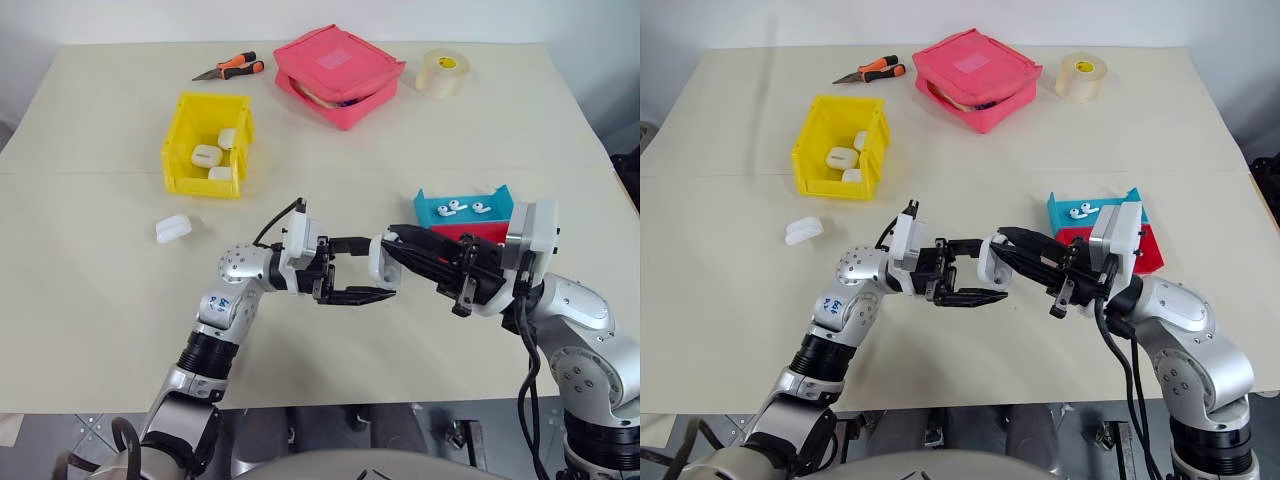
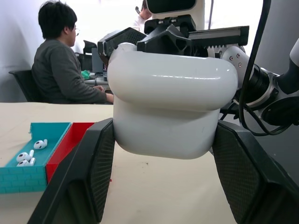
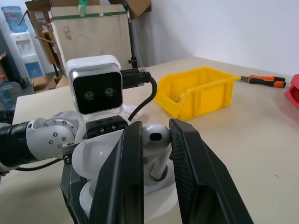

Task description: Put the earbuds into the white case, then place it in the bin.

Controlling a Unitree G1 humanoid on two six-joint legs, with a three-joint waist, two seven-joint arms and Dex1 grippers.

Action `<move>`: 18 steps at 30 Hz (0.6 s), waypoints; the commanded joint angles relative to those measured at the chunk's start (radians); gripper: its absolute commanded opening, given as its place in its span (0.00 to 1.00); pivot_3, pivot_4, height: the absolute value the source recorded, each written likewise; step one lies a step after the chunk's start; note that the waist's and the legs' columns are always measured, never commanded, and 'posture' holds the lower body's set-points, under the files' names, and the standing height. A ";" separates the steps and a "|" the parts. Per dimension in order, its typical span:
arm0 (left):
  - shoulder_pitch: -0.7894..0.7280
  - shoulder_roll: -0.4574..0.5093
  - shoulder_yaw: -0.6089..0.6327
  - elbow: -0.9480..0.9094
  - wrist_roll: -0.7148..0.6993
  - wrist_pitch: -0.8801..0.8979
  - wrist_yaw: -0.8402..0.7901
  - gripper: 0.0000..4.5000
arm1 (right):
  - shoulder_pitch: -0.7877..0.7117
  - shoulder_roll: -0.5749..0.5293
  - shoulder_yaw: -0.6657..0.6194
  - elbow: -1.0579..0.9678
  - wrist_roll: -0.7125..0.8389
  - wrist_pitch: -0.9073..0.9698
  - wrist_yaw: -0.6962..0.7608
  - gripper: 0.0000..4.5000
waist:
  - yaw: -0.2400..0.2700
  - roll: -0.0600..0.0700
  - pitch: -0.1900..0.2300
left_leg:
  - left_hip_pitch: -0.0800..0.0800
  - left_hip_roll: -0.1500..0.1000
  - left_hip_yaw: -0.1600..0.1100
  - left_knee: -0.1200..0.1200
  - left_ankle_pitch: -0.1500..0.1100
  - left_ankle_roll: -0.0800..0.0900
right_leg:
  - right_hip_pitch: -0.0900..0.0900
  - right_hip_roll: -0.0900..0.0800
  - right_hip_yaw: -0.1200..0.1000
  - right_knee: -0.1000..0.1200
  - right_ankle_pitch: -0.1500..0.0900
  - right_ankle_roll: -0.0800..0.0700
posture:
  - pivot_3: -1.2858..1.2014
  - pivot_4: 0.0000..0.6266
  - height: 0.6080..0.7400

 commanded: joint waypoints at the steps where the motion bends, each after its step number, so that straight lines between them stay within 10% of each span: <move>1: -0.024 -0.016 0.003 -0.047 -0.032 -0.001 -0.003 0.62 | 0.017 -0.019 0.039 0.032 -0.071 -0.046 0.020 0.10 | 0.000 0.000 0.000 | 0.000 0.000 0.000 0.000 0.000 0.000 | 0.000 0.000 0.000 0.000 0.000 0.000 | 0.52 0.24 1.00; 18: -0.018 0.007 0.028 -0.075 -0.043 -0.007 -0.014 0.62 | 0.109 -0.169 -0.009 0.041 -0.107 -0.115 0.081 0.10 | 0.000 0.000 0.000 | 0.000 0.000 0.000 0.000 0.000 0.000 | 0.000 0.000 0.000 -0.001 0.000 0.000 | 0.52 0.24 1.00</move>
